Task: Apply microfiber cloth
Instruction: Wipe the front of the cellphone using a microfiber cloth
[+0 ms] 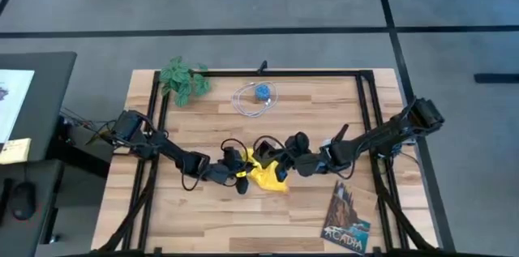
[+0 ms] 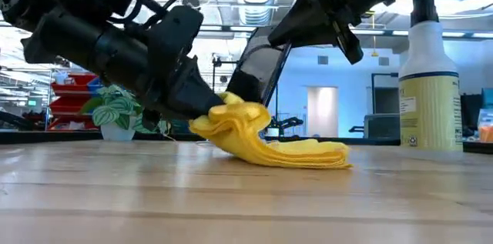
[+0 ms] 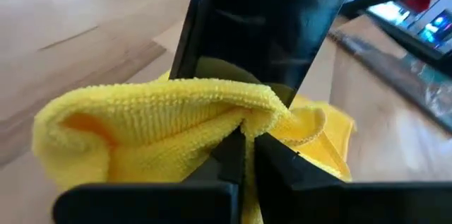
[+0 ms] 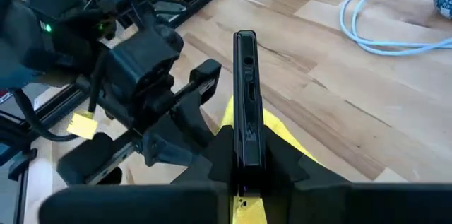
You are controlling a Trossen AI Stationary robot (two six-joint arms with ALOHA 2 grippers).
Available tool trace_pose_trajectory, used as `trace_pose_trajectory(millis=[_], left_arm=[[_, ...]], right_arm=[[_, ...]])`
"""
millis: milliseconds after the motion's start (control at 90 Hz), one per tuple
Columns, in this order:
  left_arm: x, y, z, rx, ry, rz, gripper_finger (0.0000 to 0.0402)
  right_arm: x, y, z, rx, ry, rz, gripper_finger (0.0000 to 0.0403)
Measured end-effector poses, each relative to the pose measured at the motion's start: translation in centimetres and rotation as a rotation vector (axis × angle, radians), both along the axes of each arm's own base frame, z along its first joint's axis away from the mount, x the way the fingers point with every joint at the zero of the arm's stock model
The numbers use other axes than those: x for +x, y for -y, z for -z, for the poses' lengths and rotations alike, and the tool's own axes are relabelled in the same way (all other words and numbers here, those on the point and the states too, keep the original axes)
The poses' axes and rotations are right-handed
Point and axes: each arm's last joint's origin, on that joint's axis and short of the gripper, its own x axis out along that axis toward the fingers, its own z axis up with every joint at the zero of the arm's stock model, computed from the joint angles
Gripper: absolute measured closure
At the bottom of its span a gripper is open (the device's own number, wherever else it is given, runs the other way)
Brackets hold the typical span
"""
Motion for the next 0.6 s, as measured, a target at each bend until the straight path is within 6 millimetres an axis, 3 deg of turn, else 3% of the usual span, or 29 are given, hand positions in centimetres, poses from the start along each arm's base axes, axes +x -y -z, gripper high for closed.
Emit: trace_pose_trajectory(millis=[233,600], left_arm=[[-0.9,1.4,0.4,0.024,-0.052,0.045,0.0402],[-1.6,2.6,-1.9,0.129,-0.018,0.128,0.0402]], right_arm=[[-0.1,-0.2,-0.1,0.009,-0.013,-0.043,0.0381],[-0.5,0.2,0.8,0.032,-0.1,-0.022,0.0381]])
